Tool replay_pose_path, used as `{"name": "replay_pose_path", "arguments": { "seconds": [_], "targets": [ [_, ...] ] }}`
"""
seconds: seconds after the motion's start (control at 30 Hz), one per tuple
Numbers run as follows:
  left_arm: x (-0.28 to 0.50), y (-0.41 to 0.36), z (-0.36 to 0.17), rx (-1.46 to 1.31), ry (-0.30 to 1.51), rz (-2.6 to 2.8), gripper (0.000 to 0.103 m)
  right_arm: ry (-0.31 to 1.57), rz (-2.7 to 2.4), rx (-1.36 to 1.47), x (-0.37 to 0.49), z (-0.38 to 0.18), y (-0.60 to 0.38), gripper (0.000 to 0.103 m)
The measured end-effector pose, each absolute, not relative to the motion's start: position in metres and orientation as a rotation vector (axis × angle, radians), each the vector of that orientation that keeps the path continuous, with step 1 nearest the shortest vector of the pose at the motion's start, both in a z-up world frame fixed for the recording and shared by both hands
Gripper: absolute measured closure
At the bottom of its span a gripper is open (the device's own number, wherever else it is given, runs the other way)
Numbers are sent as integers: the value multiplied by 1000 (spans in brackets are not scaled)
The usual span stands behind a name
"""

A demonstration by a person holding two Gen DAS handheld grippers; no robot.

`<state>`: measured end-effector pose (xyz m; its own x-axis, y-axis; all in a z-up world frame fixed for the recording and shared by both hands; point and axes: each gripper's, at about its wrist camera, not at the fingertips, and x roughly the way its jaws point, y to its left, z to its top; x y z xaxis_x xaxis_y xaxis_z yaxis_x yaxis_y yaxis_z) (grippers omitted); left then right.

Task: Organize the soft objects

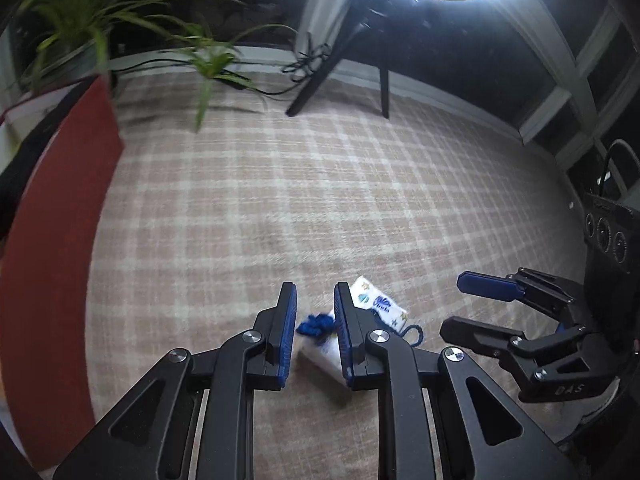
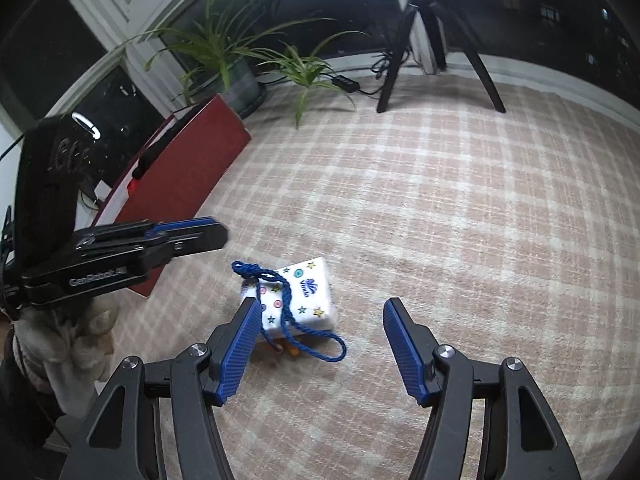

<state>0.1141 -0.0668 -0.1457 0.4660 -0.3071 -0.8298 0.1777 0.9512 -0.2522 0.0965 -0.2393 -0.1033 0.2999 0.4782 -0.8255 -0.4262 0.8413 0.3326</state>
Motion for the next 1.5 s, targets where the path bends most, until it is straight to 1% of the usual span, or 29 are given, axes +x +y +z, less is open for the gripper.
{"name": "replay_pose_path", "arguments": {
  "seconds": [0.17,0.3,0.37,0.63,0.8,1.07,1.2,1.37,1.5],
  "targets": [
    [140,-92,-163,-17,1160,-334,86,1116,565,82,97,-104,-253,43],
    [144,-106,-171,82,1224,-369,86,1126,543,113,98,-108,-261,43],
    [141,-113,-173,139,1233,-377,86,1131,536,121,98,-109,-264,43],
    [108,-110,-172,221,1227,-384,86,1131,533,107,96,-108,-264,43],
    [85,-100,-174,199,1242,-391,86,1133,546,91,97,-109,-257,43],
    [60,-91,-188,61,1272,-439,86,1138,590,66,101,-110,-237,43],
    [53,-83,-180,-3,1236,-439,86,1157,602,73,109,-113,-229,43],
    [79,-63,-139,-77,1117,-369,86,1172,586,132,114,-117,-234,43],
    [119,-74,-135,-63,1138,-397,86,1171,560,142,111,-118,-243,43]
  ]
}}
